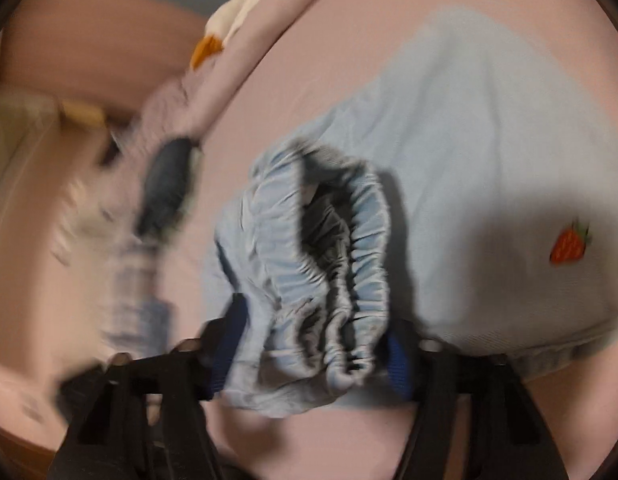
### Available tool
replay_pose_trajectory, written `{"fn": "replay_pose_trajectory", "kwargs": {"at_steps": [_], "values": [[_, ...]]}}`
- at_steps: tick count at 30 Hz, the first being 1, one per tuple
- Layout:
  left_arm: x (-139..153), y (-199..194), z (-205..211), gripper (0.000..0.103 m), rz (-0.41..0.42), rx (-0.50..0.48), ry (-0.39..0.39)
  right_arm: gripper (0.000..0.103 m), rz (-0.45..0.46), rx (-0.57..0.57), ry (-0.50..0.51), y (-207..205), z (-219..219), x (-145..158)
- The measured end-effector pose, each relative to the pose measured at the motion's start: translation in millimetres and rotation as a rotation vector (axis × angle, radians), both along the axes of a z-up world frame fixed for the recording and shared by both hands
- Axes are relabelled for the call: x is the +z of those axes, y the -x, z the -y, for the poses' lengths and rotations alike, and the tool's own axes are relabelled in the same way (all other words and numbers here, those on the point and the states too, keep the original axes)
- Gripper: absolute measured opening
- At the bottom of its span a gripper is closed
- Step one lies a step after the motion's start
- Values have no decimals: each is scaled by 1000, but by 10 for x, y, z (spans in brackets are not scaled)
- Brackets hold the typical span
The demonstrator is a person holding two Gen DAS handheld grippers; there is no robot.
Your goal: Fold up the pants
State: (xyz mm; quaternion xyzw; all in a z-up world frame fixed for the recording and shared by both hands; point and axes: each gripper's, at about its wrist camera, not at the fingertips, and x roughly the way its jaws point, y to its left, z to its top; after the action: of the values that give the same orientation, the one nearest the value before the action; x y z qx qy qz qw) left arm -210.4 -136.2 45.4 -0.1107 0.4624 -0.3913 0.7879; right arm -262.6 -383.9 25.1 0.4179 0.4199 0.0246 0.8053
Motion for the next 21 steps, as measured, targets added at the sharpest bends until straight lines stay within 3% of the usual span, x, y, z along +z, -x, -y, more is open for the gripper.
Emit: {"fn": "replay_pose_trajectory", "kwargs": {"at_steps": [2,6,14,18,21], "values": [[-41,-37,-118,83,-19,47,-16,40,-8,31,122,-47,-108,50],[-137,-122,-332,83,-61,95,-21,37,22,56,213,-67,-153,152],[-152,-127,-395,83,-68,121,-31,33,171,-10,368,-39,195,807],[-184,-128,-406,83,-67,106,-41,32,178,-59,421,81,363,847],[-174,-141,-342,83,-64,96,-51,32,137,-103,401,174,515,657]]}}
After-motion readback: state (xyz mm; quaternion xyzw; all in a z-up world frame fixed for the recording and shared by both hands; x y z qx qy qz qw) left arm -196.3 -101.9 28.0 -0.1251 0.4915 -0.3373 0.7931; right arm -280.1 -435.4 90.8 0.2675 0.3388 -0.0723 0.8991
